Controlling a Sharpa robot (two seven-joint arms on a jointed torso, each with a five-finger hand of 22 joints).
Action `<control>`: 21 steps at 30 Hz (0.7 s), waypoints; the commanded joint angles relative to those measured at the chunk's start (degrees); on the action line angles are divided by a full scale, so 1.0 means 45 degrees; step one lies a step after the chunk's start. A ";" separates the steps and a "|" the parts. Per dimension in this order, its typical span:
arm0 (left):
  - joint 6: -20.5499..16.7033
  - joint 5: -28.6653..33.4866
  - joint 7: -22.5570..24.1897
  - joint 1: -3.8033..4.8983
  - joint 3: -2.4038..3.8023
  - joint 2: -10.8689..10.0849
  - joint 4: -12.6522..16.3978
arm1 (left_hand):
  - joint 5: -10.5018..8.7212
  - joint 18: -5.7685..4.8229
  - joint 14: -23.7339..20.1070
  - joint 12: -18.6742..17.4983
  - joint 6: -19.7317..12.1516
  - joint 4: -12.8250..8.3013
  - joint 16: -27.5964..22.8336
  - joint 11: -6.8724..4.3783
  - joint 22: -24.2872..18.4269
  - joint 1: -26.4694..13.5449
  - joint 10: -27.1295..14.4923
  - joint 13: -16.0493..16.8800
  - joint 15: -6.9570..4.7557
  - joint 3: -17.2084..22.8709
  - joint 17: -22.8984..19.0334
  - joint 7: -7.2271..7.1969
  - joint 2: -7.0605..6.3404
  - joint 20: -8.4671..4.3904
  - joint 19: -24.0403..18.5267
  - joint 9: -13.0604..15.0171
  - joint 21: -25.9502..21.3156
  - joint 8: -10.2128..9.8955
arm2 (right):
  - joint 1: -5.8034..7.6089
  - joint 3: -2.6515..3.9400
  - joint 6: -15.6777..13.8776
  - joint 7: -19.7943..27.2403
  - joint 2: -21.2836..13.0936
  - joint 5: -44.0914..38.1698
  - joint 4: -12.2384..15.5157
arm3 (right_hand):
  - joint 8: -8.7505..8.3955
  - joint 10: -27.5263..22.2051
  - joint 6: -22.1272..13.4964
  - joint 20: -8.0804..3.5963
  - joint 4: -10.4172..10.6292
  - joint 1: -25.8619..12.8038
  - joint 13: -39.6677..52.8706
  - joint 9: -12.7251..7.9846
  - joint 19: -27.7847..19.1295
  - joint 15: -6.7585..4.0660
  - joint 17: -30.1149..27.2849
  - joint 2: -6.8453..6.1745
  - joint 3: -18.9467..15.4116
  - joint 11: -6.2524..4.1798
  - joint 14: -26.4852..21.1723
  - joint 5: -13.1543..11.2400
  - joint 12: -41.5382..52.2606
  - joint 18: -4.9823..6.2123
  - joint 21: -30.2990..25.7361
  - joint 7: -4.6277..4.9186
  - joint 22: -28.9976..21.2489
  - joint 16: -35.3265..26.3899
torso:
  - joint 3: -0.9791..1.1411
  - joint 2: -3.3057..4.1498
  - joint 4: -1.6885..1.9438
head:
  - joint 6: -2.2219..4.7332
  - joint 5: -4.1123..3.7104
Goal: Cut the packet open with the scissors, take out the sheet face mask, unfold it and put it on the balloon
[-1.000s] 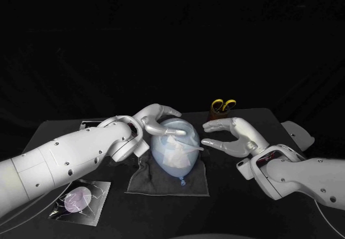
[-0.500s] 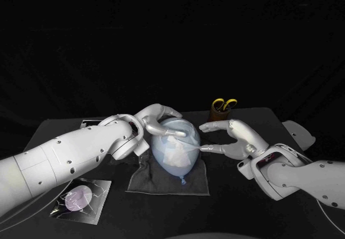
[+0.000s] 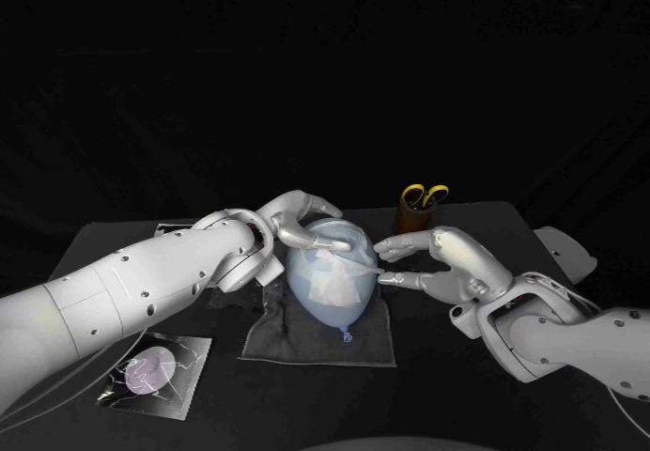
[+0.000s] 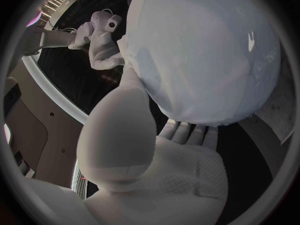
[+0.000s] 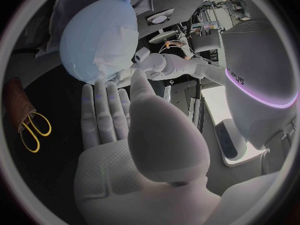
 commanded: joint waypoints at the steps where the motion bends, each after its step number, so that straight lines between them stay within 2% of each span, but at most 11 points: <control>1: 0.0481 0.0046 -0.0120 0.0013 0.0005 0.0156 -0.0264 | 0.0030 -0.0064 0.0112 -0.0060 0.0061 -0.0027 0.0074 -0.0027 -0.0026 0.0132 0.0063 0.0007 -0.0016 0.0072 0.0022 0.0452 0.0027 0.0015 -0.0074 -0.0005 -0.0012 0.0007 | -0.0008 0.0007 -0.0592 0.0536 -0.0194 -0.0376 0.0311 | 0.0043 0.0480 0.0150 -0.0327 0.0080 0.0283 0.0011 -0.0085 0.0798 -0.0318 0.0273 0.0020 -0.0009 -0.0189 0.0873 0.0061 0.0022 0.0110 0.0361 -0.0089 0.0068 0.0374 | 0.0005 0.0003 0.0009 | -0.0019 0.0042; 6: 0.0631 0.0135 -0.0134 0.0011 0.0005 0.0460 -0.0888 | 0.0033 -0.0065 0.0238 -0.0081 0.0059 -0.0027 0.0136 -0.0013 -0.0038 0.0159 0.0068 0.0003 -0.0058 0.0113 0.0049 0.0464 0.0033 0.0014 -0.0121 -0.0001 -0.0023 0.0002 | -0.0005 0.0008 -0.0233 0.0192 -0.0376 -0.0683 0.0630 | 0.0071 0.2457 0.0595 -0.1512 0.0515 0.1016 0.0269 -0.0181 0.3404 -0.1429 0.1632 -0.0012 0.0008 -0.0885 0.4110 0.0080 0.0386 0.0093 0.2151 -0.0512 0.0882 0.2195 | -0.0012 -0.0007 -0.0024 | -0.0020 0.0081; 9: 0.0736 0.0232 -0.0144 0.0010 0.0004 0.0685 -0.1346 | 0.0034 -0.0065 0.0405 -0.0082 0.0069 -0.0028 0.0220 -0.0002 -0.0041 0.0190 0.0165 0.0011 -0.0095 0.0146 0.0084 0.0484 0.0044 0.0012 -0.0123 0.0007 -0.0024 0.0003 | -0.0006 0.0007 0.0295 -0.0237 -0.0290 -0.1286 0.0703 | 0.0137 0.3495 0.1029 -0.2047 0.0693 0.1145 0.0741 -0.0223 0.4366 -0.1892 0.2975 -0.0160 -0.0061 -0.1318 0.5320 0.0235 0.0857 0.0066 0.3395 -0.0733 0.1664 0.3938 | 0.0000 -0.0002 -0.0003 | -0.0026 0.0099; 10: 0.0773 0.0250 -0.0151 0.0009 0.0003 0.0747 -0.1467 | 0.0034 -0.0065 0.0457 -0.0089 0.0066 -0.0026 0.0244 0.0004 -0.0043 0.0200 0.0165 0.0010 -0.0108 0.0140 0.0095 0.0488 0.0045 0.0011 -0.0127 0.0008 -0.0025 0.0000 | -0.0007 0.0007 0.0438 -0.0390 -0.0237 -0.1521 0.0706 | 0.0129 0.3507 0.1149 -0.2197 0.0860 0.1115 0.0999 -0.0256 0.4641 -0.1996 0.3797 -0.0178 -0.0104 -0.1357 0.5251 0.0247 0.0969 0.0024 0.3902 -0.0848 0.2015 0.5143 | -0.0001 -0.0002 0.0010 | -0.0039 0.0080; 11: 0.0814 0.0263 -0.0158 0.0009 0.0003 0.0805 -0.1577 | 0.0034 -0.0065 0.0457 -0.0089 0.0066 -0.0026 0.0244 0.0004 -0.0043 0.0200 0.0165 0.0010 -0.0108 0.0140 0.0095 0.0488 0.0045 0.0011 -0.0127 0.0008 -0.0025 0.0000 | -0.0008 0.0007 0.0592 -0.0568 -0.0180 -0.1783 0.0706 | 0.0004 0.3848 0.1119 -0.2313 0.0896 0.1147 0.1734 -0.0347 0.4700 -0.2075 0.6784 -0.0388 -0.0237 -0.1425 0.5386 0.0217 0.1584 0.0009 0.4577 -0.0884 0.2560 0.8424 | -0.0004 0.0002 0.0019 | -0.0042 0.0085; 12: 0.0839 0.0270 -0.0162 0.0009 0.0003 0.0838 -0.1639 | 0.0034 -0.0065 0.0457 -0.0089 0.0066 -0.0026 0.0244 0.0004 -0.0043 0.0200 0.0165 0.0010 -0.0108 0.0140 0.0095 0.0488 0.0045 0.0011 -0.0127 0.0008 -0.0025 0.0000 | -0.0008 0.0007 0.0675 -0.0690 -0.0143 -0.1951 0.0703 | 0.0010 0.4018 0.1167 -0.2327 0.0921 0.1103 0.1951 -0.0352 0.4735 -0.2102 0.8091 -0.0308 -0.0226 -0.1466 0.5481 0.0226 0.1815 0.0008 0.4734 -0.0888 0.2683 0.9649 | -0.0006 0.0005 0.0020 | -0.0049 0.0085; 13: 0.0876 0.0281 -0.0167 0.0009 0.0002 0.0888 -0.1735 | 0.0034 -0.0065 0.0457 -0.0089 0.0066 -0.0026 0.0244 0.0004 -0.0043 0.0200 0.0165 0.0010 -0.0108 0.0140 0.0095 0.0488 0.0045 0.0011 -0.0127 0.0008 -0.0025 0.0000 | -0.0010 0.0007 0.0788 -0.0917 -0.0076 -0.2248 0.0695 | -0.0008 0.3872 0.1312 -0.2406 0.0903 0.1052 0.3075 -0.0396 0.5174 -0.2120 1.0970 -0.0244 -0.0265 -0.1529 0.5512 0.0263 0.2719 -0.0242 0.6779 -0.0967 0.4734 1.2492 | -0.0008 0.0007 0.0019 | -0.0053 0.0086; 14: 0.0908 0.0290 -0.0172 0.0009 0.0002 0.0936 -0.1825 | 0.0034 -0.0064 0.0504 -0.0093 0.0063 -0.0026 0.0267 0.0000 -0.0044 0.0206 0.0182 0.0011 -0.0119 0.0147 0.0105 0.0490 0.0050 0.0010 -0.0128 0.0010 -0.0026 -0.0003 | -0.0014 0.0007 0.0880 -0.1207 -0.0001 -0.2587 0.0687 | -0.0035 0.3498 0.1406 -0.2401 0.0900 0.0949 0.4301 -0.0441 0.5427 -0.2189 1.2608 -0.0253 -0.0350 -0.1517 0.5576 0.0359 0.3712 -0.0439 0.8285 -0.1002 0.6271 1.4034 | -0.0012 0.0012 0.0015 | -0.0062 0.0090; 17: 0.0968 0.0324 -0.0180 0.0008 0.0001 0.1066 -0.2076 | 0.0034 -0.0064 0.0504 -0.0093 0.0063 -0.0026 0.0267 0.0000 -0.0044 0.0206 0.0182 0.0011 -0.0119 0.0147 0.0105 0.0490 0.0050 0.0010 -0.0128 0.0010 -0.0026 -0.0003 | -0.0053 0.0006 0.0923 -0.2411 0.0235 -0.3884 0.0672 | -0.0209 0.3108 0.1277 -0.2344 0.0874 0.0879 0.8356 -0.0571 0.5657 -0.2091 1.4702 -0.0397 -0.0502 -0.1443 0.5640 0.0445 0.7504 -0.0713 1.0370 -0.0917 0.8496 1.5774 | -0.0014 0.0008 0.0000 | -0.0138 0.0105; 18: 0.0977 0.0345 -0.0176 0.0007 0.0001 0.1113 -0.2166 | 0.0034 -0.0064 0.0498 -0.0101 0.0049 -0.0026 0.0260 -0.0006 -0.0045 0.0210 0.0165 0.0008 -0.0126 0.0152 0.0104 0.0493 0.0052 0.0010 -0.0129 0.0008 -0.0027 -0.0011 | -0.0073 0.0007 0.0900 -0.2918 0.0325 -0.4405 0.0666 | -0.0160 0.3180 0.1340 -0.2315 0.0864 0.0799 1.0916 -0.0582 0.5869 -0.2062 1.5694 -0.0257 -0.0487 -0.1522 0.5787 0.0405 1.0087 -0.0826 1.1303 -0.0890 0.9488 1.6535 | -0.0011 0.0007 -0.0002 | -0.0155 0.0111; 21: 0.0975 0.0414 -0.0150 0.0005 0.0000 0.1225 -0.2382 | 0.0035 -0.0063 0.0523 -0.0106 0.0040 -0.0026 0.0271 -0.0007 -0.0045 0.0214 0.0172 0.0008 -0.0133 0.0176 0.0109 0.0497 0.0056 0.0010 -0.0125 0.0007 -0.0026 -0.0018 | -0.0118 0.0008 0.0770 -0.4096 0.0552 -0.5564 0.0631 | -0.0072 0.3380 0.1387 -0.2231 0.0885 0.0680 1.3318 -0.0594 0.5882 -0.1966 1.6389 -0.0242 -0.0544 -0.1429 0.5864 0.0073 1.2526 -0.0911 1.2045 -0.0853 1.0317 1.7029 | -0.0009 0.0008 0.0002 | -0.0164 0.0117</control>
